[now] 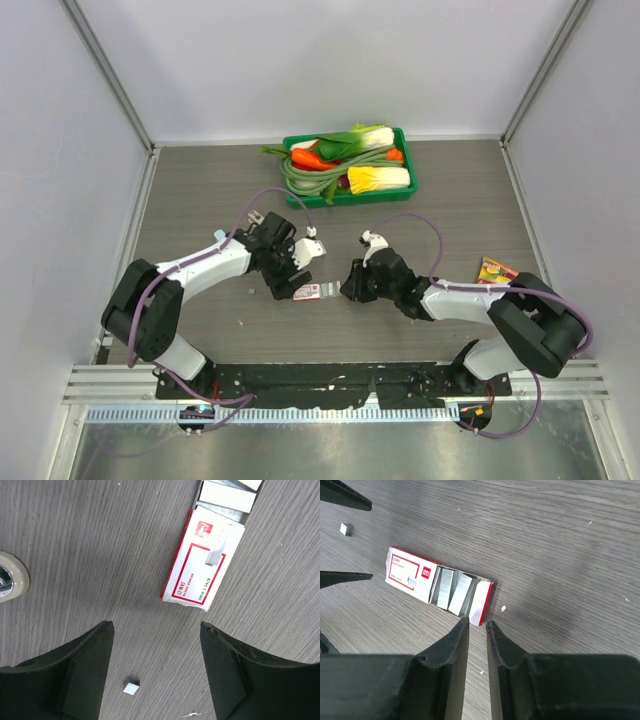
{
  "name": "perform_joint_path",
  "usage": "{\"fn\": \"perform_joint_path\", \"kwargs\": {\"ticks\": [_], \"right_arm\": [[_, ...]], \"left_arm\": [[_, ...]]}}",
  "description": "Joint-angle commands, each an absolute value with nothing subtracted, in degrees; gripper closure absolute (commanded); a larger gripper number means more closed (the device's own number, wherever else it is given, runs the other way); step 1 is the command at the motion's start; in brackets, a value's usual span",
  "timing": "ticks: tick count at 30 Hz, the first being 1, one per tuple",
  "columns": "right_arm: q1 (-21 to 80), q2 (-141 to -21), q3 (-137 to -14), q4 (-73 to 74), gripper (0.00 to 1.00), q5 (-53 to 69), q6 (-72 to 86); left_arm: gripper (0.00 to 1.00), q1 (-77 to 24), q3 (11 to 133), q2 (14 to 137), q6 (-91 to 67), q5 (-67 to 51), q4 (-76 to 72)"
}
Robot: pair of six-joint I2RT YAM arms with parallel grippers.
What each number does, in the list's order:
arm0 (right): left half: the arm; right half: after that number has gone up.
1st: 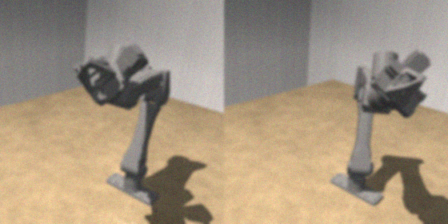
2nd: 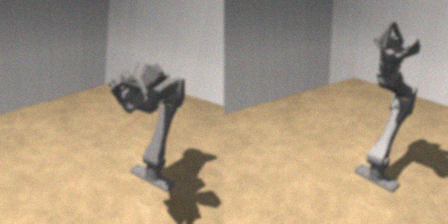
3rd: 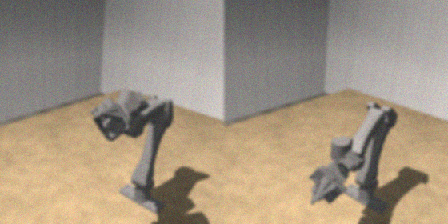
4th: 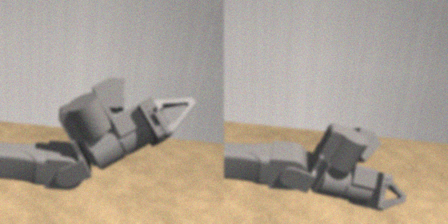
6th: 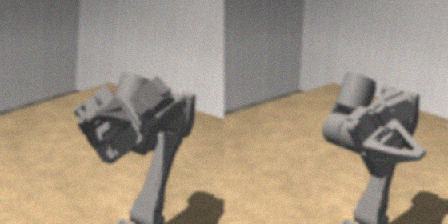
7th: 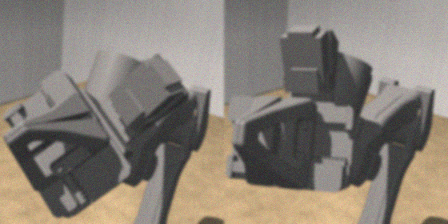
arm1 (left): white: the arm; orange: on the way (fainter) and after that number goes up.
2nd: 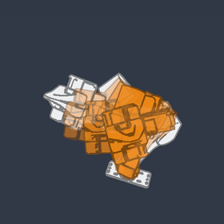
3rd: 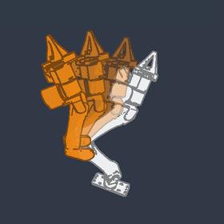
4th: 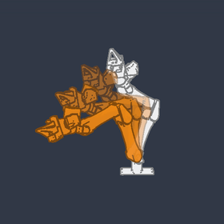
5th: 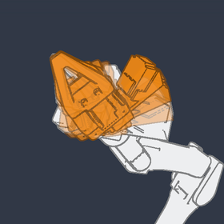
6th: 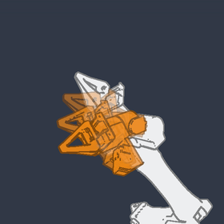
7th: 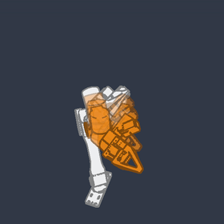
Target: Unload the staples from the stapler
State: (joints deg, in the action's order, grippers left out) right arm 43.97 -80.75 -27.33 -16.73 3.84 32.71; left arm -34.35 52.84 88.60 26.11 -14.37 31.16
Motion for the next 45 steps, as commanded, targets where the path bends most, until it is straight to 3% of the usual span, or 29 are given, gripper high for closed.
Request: {"fn": "perform_joint_path", "kwargs": {"ticks": [1, 27, 45], "right_arm": [[43.3, -82.4, -26.7, -22.9, 0.74, 6.2, 35.2], [40.2, -86.7, -26.5, -28.3, 0.74, 10.0, 35.4], [41.4, -91.0, -26.5, -33.0, 0.85, 12.3, 38.5]], "left_arm": [[0.27, -33.7, 51.8, 87.6, 28.6, -13.9, 30.7], [0.31, -33.7, 48.7, 89.6, 23.6, -13.3, 25.0], [0.34, -35.7, 48.2, 92.9, 21.2, -11.9, 22.1]]}}
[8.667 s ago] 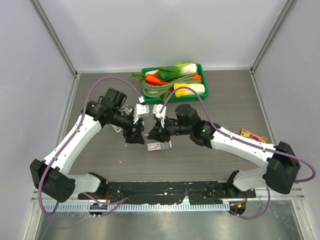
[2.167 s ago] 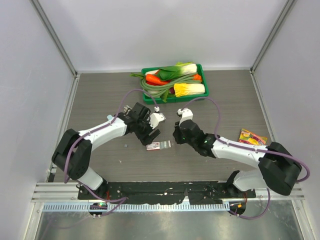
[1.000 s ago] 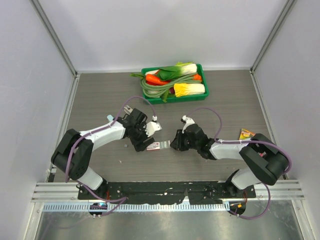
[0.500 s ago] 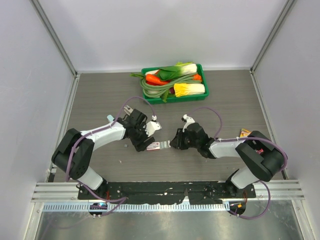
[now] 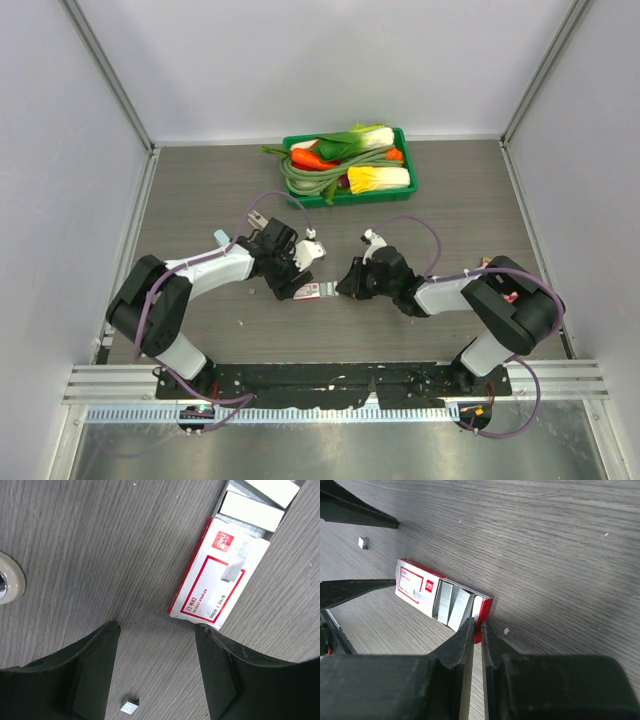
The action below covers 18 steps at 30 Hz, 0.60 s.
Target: Unload the staples from the stapler
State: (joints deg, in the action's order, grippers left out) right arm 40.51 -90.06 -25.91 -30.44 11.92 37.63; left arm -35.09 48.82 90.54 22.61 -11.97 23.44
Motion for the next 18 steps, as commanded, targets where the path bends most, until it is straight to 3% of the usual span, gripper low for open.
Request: {"fn": "perform_joint_path", "kwargs": {"ticks": [1, 18], "right_arm": [[41.8, -91.1, -26.6, -33.0, 0.85, 12.3, 38.5], [46.8, -96.2, -31.4, -35.1, 0.86, 13.3, 38.8]], "left_arm": [[0.34, -35.8, 48.3, 92.9, 21.2, -11.9, 22.1], [0.34, -38.5, 50.1, 94.0, 21.8, -10.9, 21.4]]}}
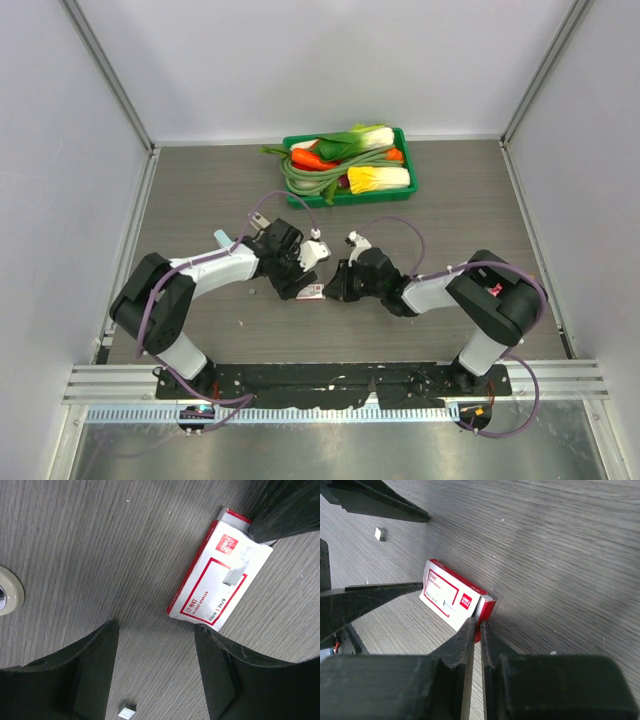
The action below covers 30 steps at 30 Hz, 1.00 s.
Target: Unload the staples from the stapler
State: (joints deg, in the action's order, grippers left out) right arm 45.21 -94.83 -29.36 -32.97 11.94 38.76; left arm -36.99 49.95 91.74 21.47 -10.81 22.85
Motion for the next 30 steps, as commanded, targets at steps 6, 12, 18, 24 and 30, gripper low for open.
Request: {"fn": "perform_joint_path", "kwargs": {"ticks": [6, 12, 18, 24, 30], "right_arm": [[47.6, -98.6, -31.7, -38.4, 0.85, 14.1, 40.9], [47.5, -97.0, -31.4, -37.9, 0.69, 13.9, 40.6], [45.9, -89.9, -31.0, -25.4, 0.60, 8.6, 36.4], [44.5, -81.7, -30.1, -13.6, 0.35, 3.4, 31.4], [43.2, -75.9, -31.5, -2.6, 0.28, 0.3, 28.2]], "left_arm": [[0.34, -39.8, 50.7, 94.5, 21.6, -10.9, 21.7], [0.34, -40.5, 51.3, 94.7, 21.7, -11.0, 22.6], [0.33, -40.5, 53.4, 93.6, 20.2, -12.0, 26.8], [0.25, -40.4, 54.3, 88.7, 20.0, -11.7, 31.8], [0.20, -39.3, 57.5, 82.7, 19.3, -12.0, 36.8]]}}
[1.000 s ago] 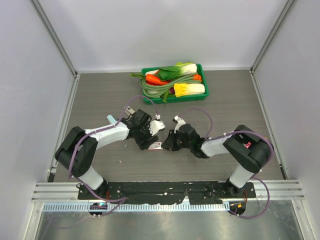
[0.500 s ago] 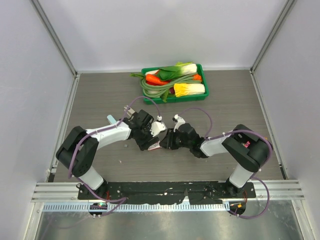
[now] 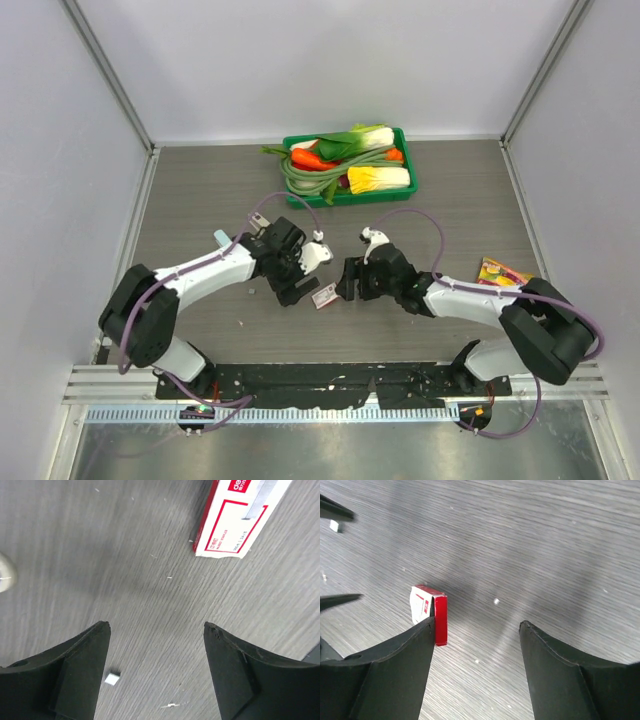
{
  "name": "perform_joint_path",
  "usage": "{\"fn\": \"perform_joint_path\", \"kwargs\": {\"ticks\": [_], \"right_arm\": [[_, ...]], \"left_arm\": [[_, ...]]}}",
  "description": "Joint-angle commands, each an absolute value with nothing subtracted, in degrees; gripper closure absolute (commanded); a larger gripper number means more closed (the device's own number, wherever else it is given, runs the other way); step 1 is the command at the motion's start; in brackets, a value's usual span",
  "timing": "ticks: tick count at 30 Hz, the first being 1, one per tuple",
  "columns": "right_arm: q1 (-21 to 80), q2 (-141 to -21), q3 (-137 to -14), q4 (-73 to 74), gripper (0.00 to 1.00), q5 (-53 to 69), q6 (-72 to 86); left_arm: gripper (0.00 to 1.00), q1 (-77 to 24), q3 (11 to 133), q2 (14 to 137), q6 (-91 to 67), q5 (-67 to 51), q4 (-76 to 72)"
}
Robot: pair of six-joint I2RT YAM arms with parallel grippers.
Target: Unload the staples from the stapler
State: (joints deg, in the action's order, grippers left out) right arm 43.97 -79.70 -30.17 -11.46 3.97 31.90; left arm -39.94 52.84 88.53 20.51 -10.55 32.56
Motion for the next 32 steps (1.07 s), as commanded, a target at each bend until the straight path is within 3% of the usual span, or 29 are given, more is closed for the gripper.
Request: {"fn": "perform_joint_path", "kwargs": {"ticks": [1, 4, 8, 13, 17, 23, 32], "right_arm": [[43.2, -75.5, -31.4, -1.2, 0.27, 0.3, 28.0], [43.1, -74.7, -31.1, 1.1, 0.27, 0.3, 28.5], [43.1, -76.8, -29.0, 0.8, 0.36, 2.7, 31.4], [43.1, -76.6, -25.5, -5.5, 0.36, 5.2, 36.1], [43.1, -71.0, -26.4, -2.9, 0.34, 2.6, 35.8], [42.8, -67.8, -34.5, 6.5, 0.27, -3.9, 31.9], [42.8, -68.0, -41.0, 10.1, 0.25, -6.5, 28.5]], "left_arm": [[0.20, -39.0, 58.2, 82.4, 19.2, -11.8, 37.2], [0.20, -39.0, 58.6, 81.2, 19.0, -11.7, 38.1], [0.22, -39.0, 59.1, 81.1, 18.7, -12.3, 38.8], [0.23, -40.2, 63.3, 85.2, 17.3, -14.9, 38.0], [0.25, -41.1, 67.1, 89.5, 16.0, -14.0, 39.5], [0.23, -40.2, 65.3, 84.7, 14.4, -13.5, 38.5], [0.20, -28.9, 62.7, 78.1, 12.9, -19.4, 42.1]]}}
